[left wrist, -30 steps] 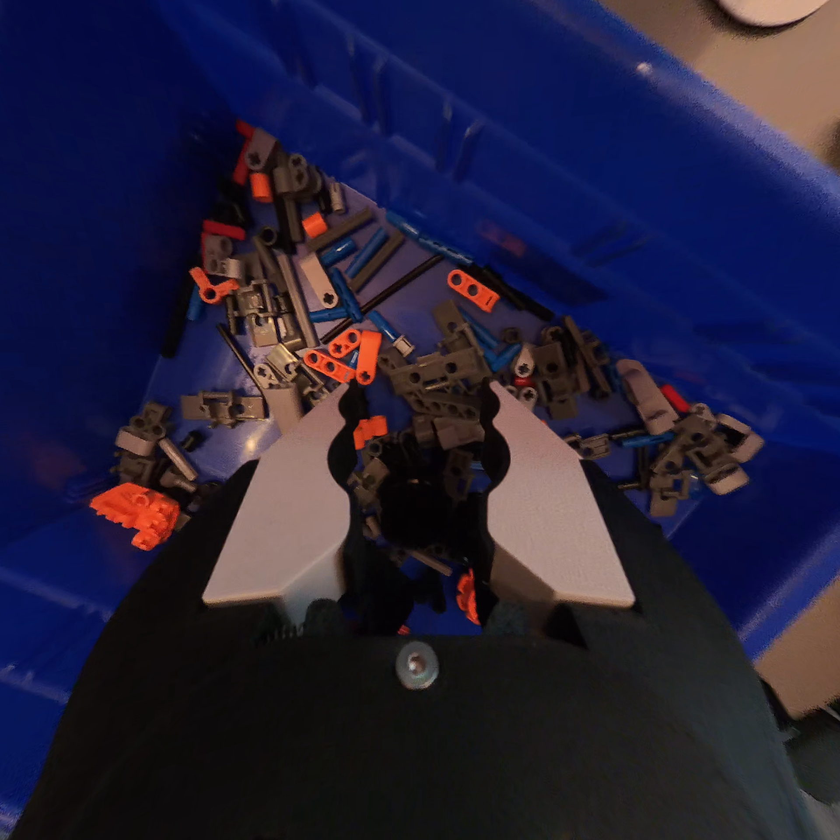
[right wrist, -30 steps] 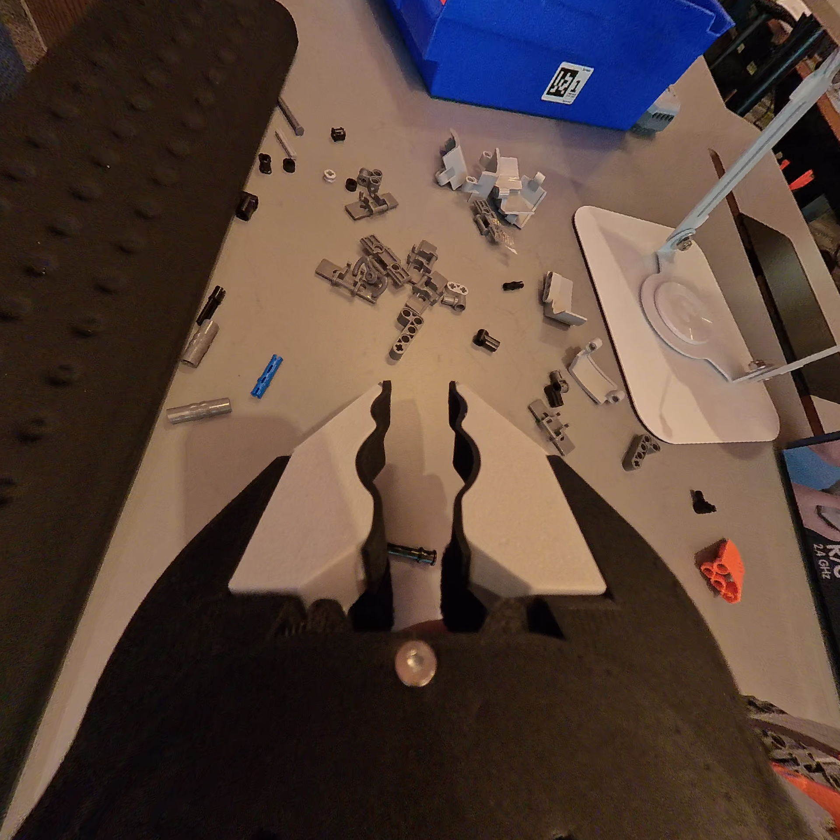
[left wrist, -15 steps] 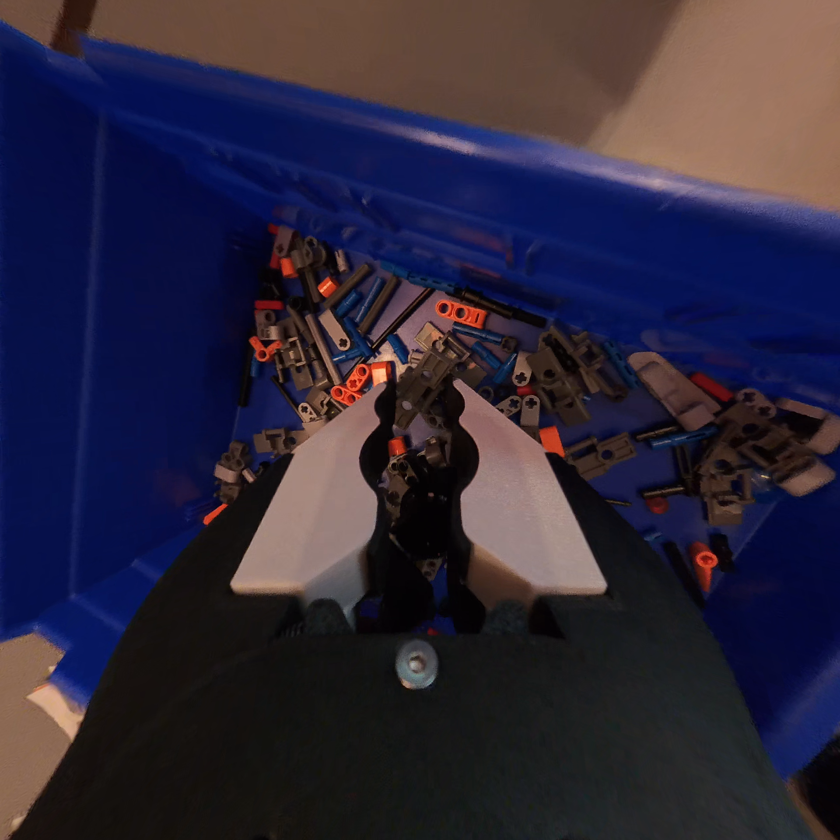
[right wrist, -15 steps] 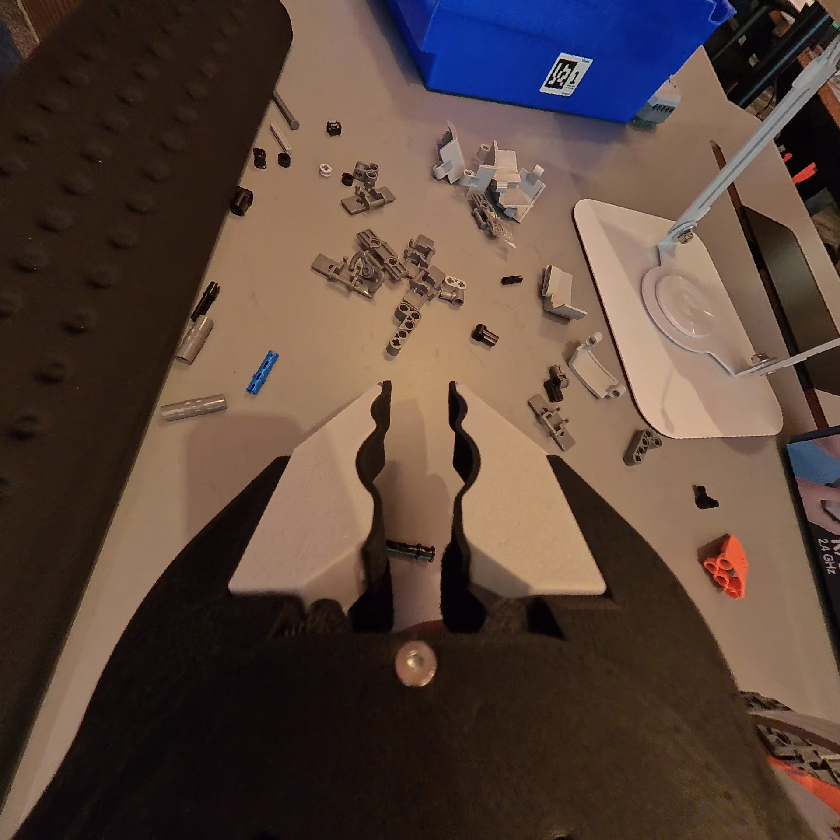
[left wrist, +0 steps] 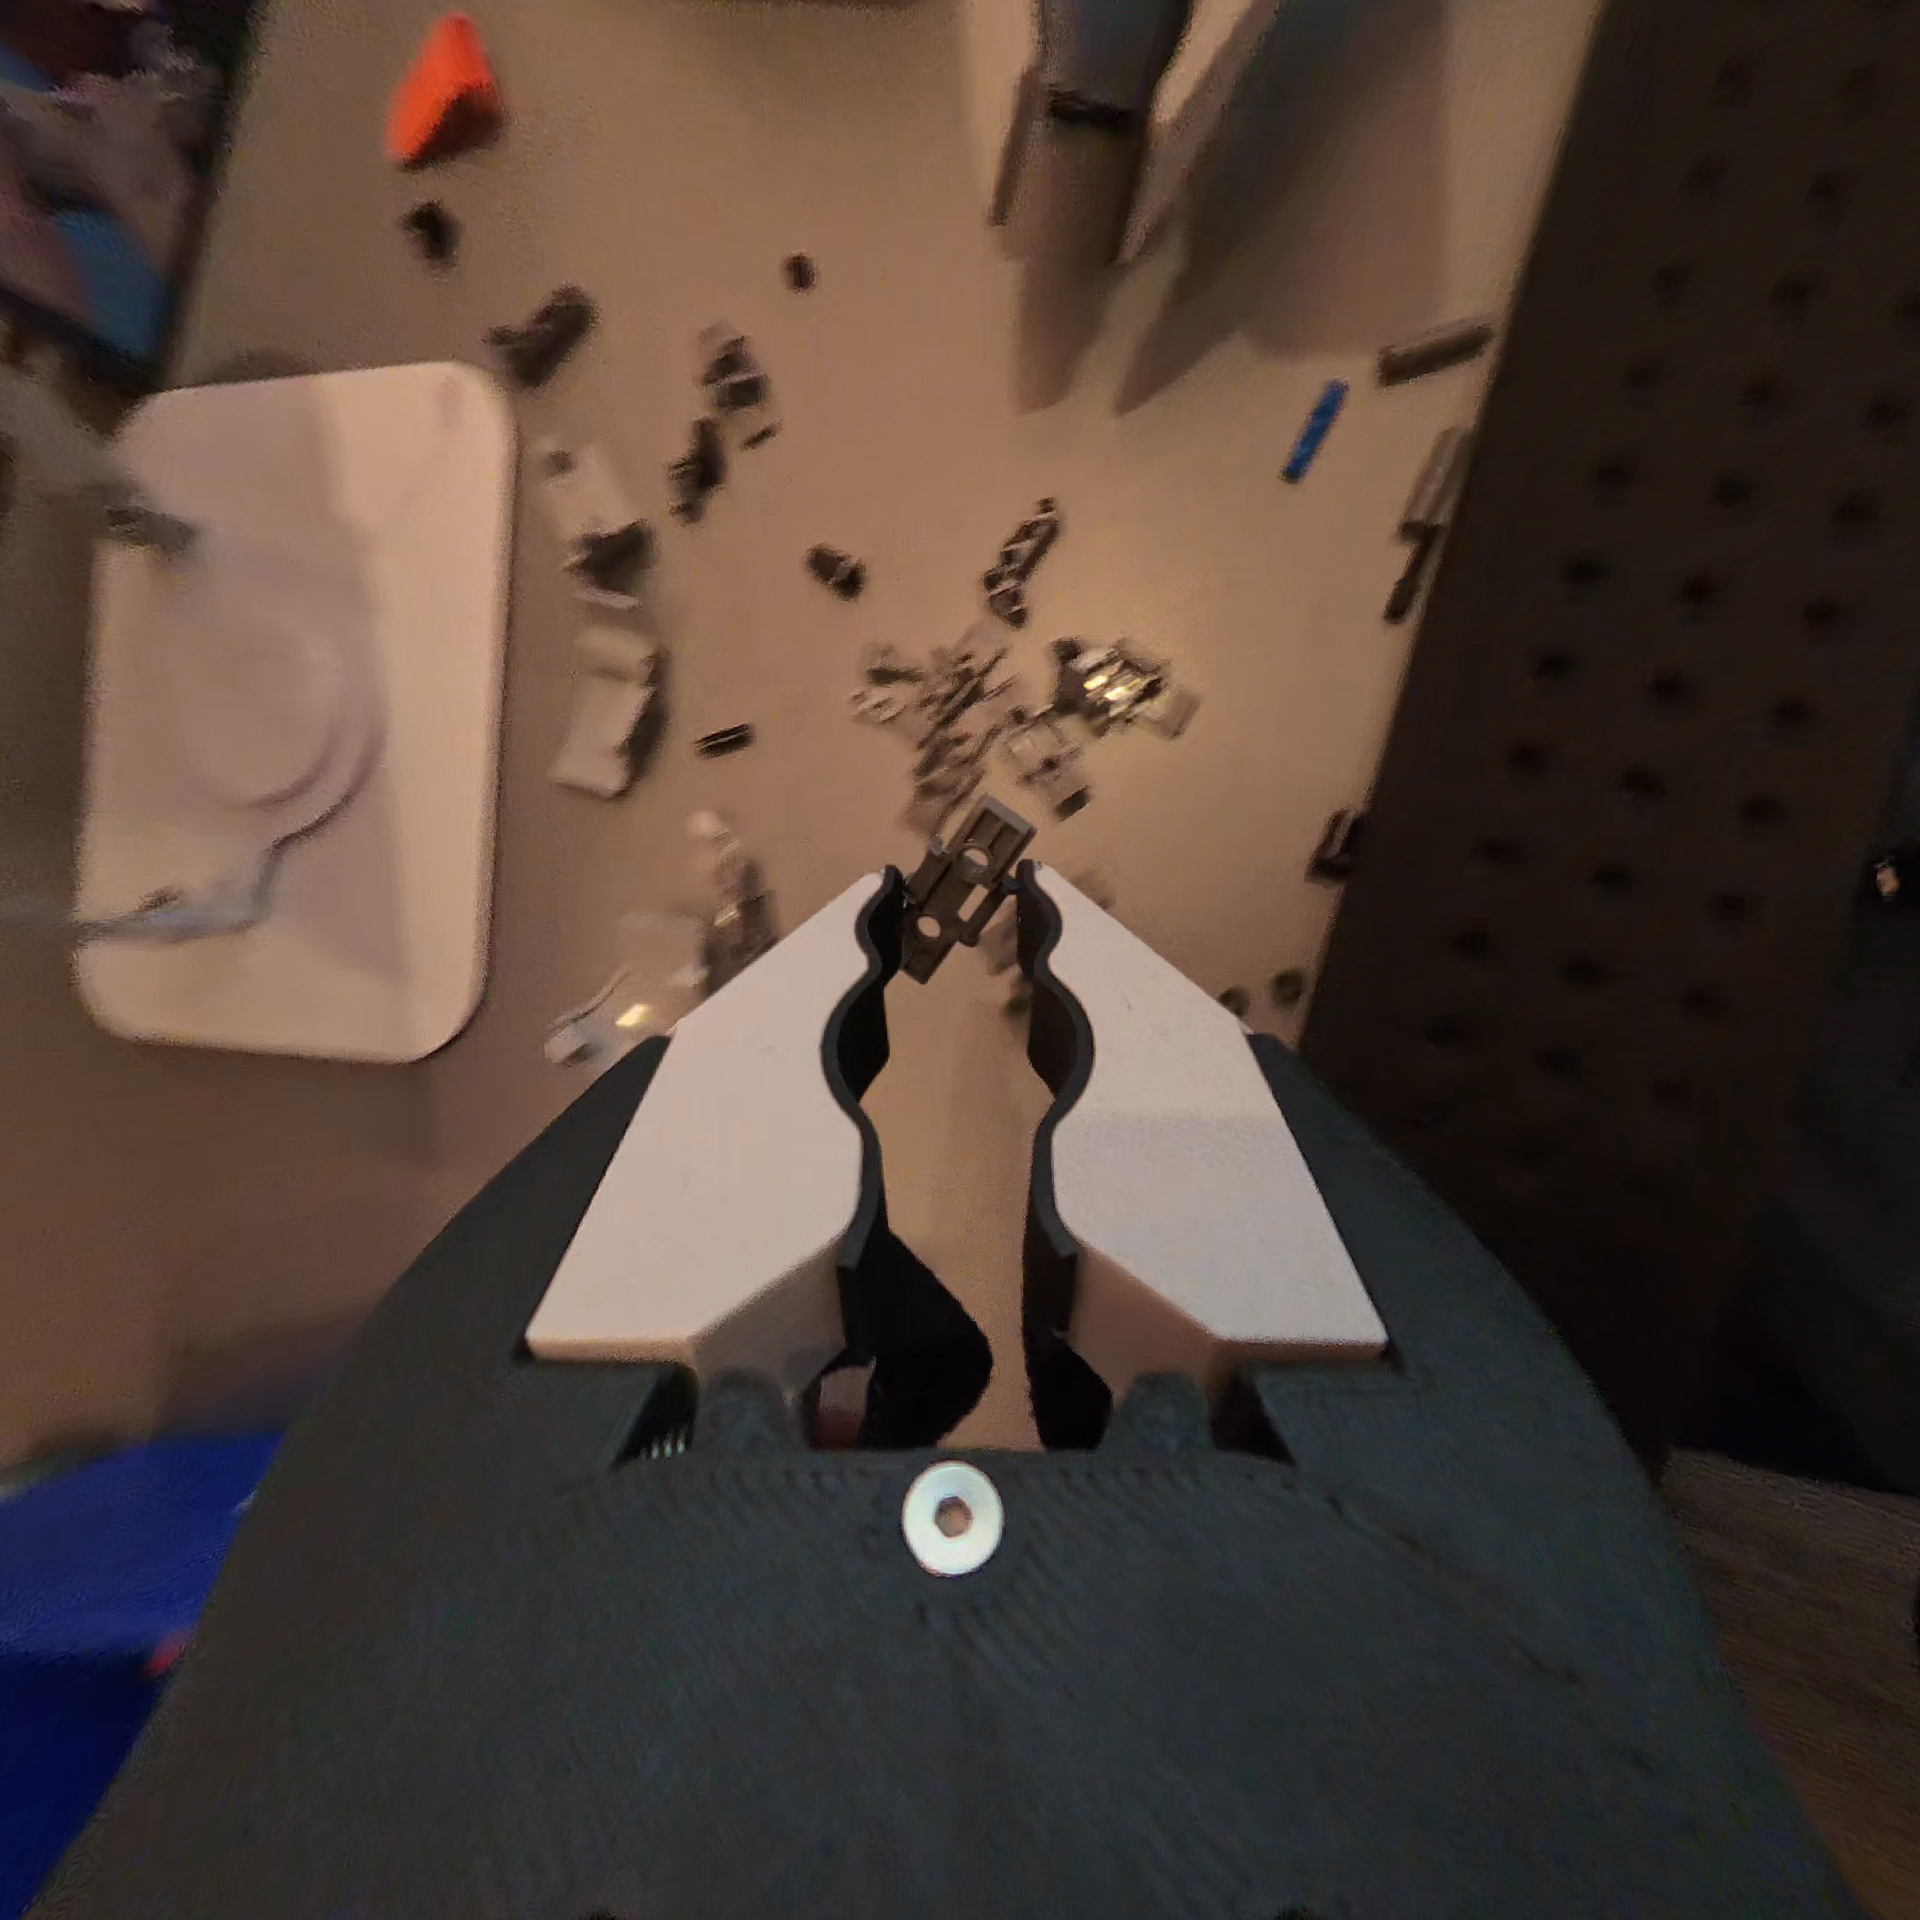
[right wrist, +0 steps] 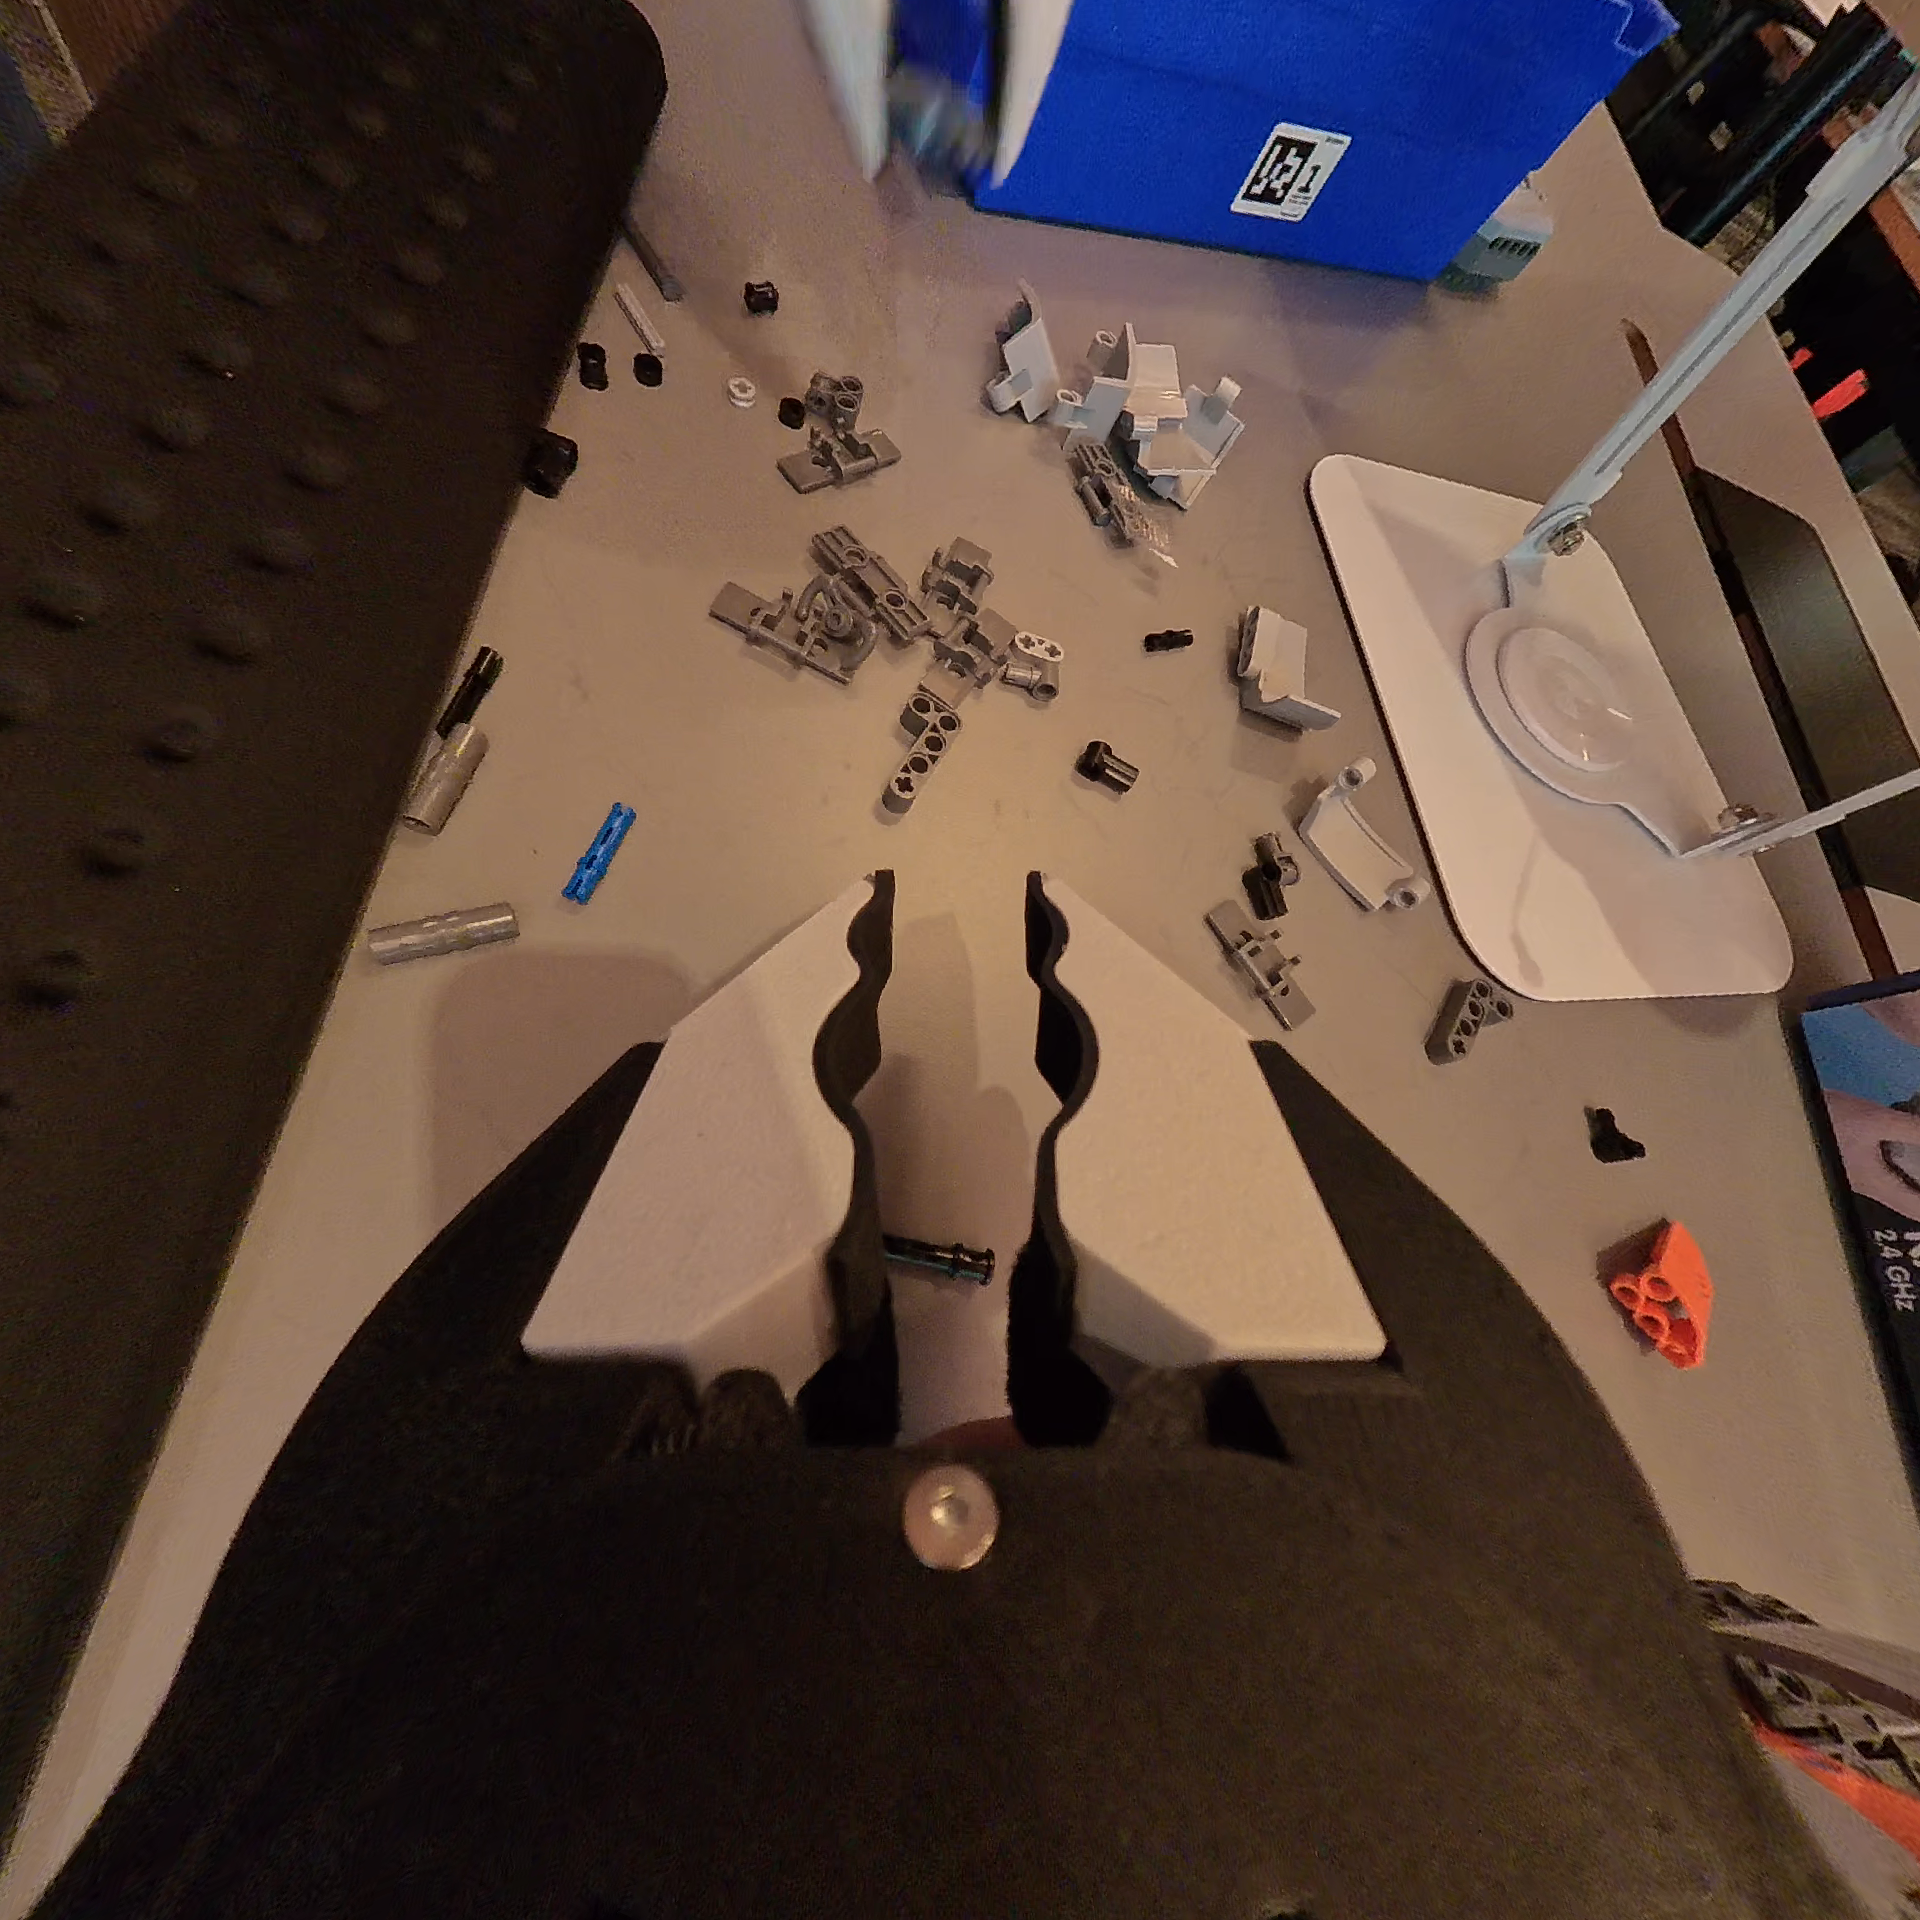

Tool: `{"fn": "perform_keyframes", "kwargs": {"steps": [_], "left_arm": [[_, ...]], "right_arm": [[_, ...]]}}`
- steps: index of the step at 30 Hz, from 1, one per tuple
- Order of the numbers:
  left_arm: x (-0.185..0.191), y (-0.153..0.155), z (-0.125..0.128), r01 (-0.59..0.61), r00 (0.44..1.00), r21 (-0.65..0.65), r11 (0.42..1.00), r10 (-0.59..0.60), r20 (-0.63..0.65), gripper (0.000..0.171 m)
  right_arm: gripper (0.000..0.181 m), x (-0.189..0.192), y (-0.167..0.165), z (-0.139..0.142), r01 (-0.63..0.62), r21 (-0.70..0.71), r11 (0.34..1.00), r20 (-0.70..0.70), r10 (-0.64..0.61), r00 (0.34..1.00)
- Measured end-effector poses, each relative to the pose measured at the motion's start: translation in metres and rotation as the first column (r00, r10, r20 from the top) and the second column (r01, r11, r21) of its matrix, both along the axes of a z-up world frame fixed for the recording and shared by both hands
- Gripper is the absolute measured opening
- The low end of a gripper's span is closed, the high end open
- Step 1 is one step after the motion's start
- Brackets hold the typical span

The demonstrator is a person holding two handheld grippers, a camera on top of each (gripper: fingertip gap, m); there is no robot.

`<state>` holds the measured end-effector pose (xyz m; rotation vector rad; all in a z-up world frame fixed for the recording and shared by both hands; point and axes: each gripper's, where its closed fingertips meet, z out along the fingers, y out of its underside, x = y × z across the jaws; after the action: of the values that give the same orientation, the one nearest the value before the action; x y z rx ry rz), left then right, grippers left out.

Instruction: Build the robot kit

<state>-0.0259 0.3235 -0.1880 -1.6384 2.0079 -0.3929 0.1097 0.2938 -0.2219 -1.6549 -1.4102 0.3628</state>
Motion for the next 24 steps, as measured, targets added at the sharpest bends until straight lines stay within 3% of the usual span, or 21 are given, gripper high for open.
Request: {"fn": "perform_keyframes", "kwargs": {"steps": [3, 6, 9, 12, 15, 17, 18, 21, 24], "left_arm": [[0.015, -0.025, -0.037, 0.044, 0.998, -0.066, 0.997, -0.047, -0.048, 0.021], [0.020, -0.028, -0.051, 0.035, 0.997, -0.083, 0.996, -0.041, -0.065, 0.029], [0.019, -0.021, -0.048, 0.018, 0.999, -0.090, 0.996, -0.023, -0.049, 0.038], [0.004, -0.007, -0.013, -0.003, 1.000, -0.047, 0.999, 0.002, -0.018, 0.037], [-0.027, 0.035, 0.047, -0.110, 0.993, 0.026, 0.994, 0.109, 0.050, 0.030], [-0.070, 0.092, 0.079, -0.253, 0.967, 0.137, 0.958, 0.248, 0.048, 0.028], [-0.100, 0.119, 0.082, -0.323, 0.945, 0.159, 0.933, 0.328, -0.008, 0.029], [-0.186, 0.191, 0.060, -0.556, 0.800, 0.120, 0.822, 0.569, -0.191, 0.035], [-0.245, 0.236, 0.020, -0.710, 0.640, 0.094, 0.698, 0.696, -0.326, 0.040]], "right_arm": [[0.022, -0.001, -0.001, 0.001, -0.005, 0.005, 1.000, -0.001, 0.005, 1.000], [0.023, -0.003, -0.003, 0.003, -0.013, 0.010, 1.000, -0.001, 0.013, 1.000], [0.022, -0.003, -0.004, 0.004, -0.016, 0.013, 1.000, -0.002, 0.016, 1.000], [0.023, -0.002, -0.004, 0.005, -0.014, 0.017, 1.000, -0.003, 0.014, 1.000], [0.023, -0.001, -0.003, 0.007, -0.011, 0.019, 1.000, -0.007, 0.011, 1.000], [0.023, -0.002, -0.003, 0.006, -0.011, 0.015, 1.000, -0.010, 0.011, 1.000], [0.023, -0.002, -0.003, 0.006, -0.012, 0.013, 1.000, -0.011, 0.012, 1.000], [0.023, -0.004, -0.004, 0.005, -0.019, 0.008, 1.000, -0.010, 0.019, 1.000], [0.023, -0.006, -0.006, 0.006, -0.025, 0.012, 1.000, -0.009, 0.025, 1.000]]}}
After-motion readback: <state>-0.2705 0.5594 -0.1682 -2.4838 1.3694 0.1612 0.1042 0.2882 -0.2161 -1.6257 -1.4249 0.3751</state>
